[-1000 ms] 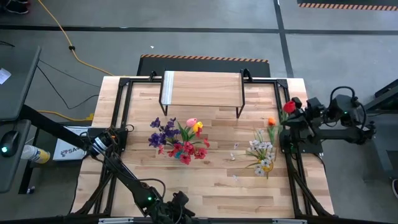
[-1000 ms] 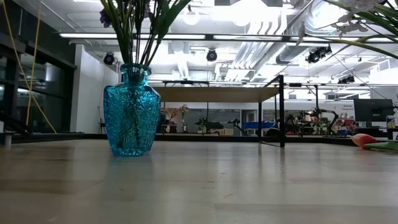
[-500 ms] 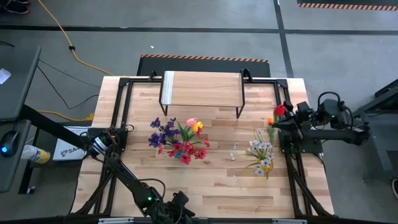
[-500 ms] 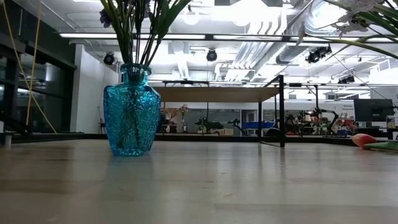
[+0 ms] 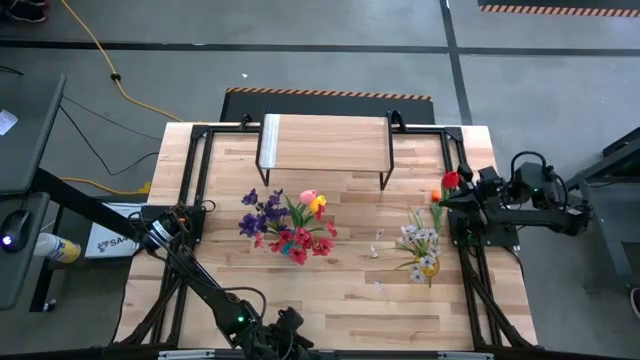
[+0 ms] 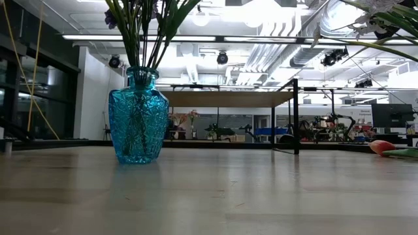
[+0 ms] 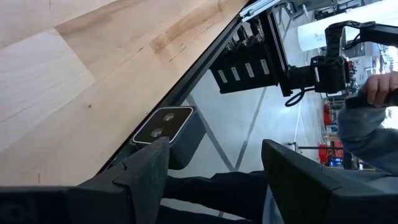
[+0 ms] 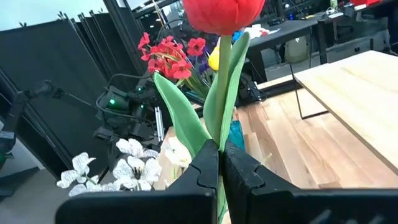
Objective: Pick and place flowers into a vace then onto a shelf
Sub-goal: Put the red flower into the yellow vase
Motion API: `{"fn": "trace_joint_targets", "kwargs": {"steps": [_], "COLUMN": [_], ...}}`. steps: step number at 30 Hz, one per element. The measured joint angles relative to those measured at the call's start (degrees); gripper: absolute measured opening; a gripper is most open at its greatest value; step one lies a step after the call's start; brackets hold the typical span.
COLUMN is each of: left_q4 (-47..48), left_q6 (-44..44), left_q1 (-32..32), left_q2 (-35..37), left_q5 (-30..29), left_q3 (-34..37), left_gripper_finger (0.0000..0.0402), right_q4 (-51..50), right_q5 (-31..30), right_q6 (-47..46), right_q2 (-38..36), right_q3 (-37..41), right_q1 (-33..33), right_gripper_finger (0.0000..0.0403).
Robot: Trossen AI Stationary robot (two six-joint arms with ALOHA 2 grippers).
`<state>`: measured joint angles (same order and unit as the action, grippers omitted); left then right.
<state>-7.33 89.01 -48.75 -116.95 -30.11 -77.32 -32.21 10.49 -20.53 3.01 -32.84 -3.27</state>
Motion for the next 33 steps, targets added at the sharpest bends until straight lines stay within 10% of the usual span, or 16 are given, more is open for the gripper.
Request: {"fn": "trace_joint_targets", "kwargs": {"steps": [33], "left_q4": [-0.02], "left_q6": [-0.20], "left_q1": [0.00], "left_q2": [0.00], "left_q5": [0.11], "left_q3": [0.00], "left_gripper_finger": [0.0287], "right_q4": [-7.46], "right_q5": [12.54], "right_q6": [-9.74], "right_q2": [-0.18], "right_q3": [0.00], "right_q1": [0.00], "right_gripper_finger": [0.0000]}}
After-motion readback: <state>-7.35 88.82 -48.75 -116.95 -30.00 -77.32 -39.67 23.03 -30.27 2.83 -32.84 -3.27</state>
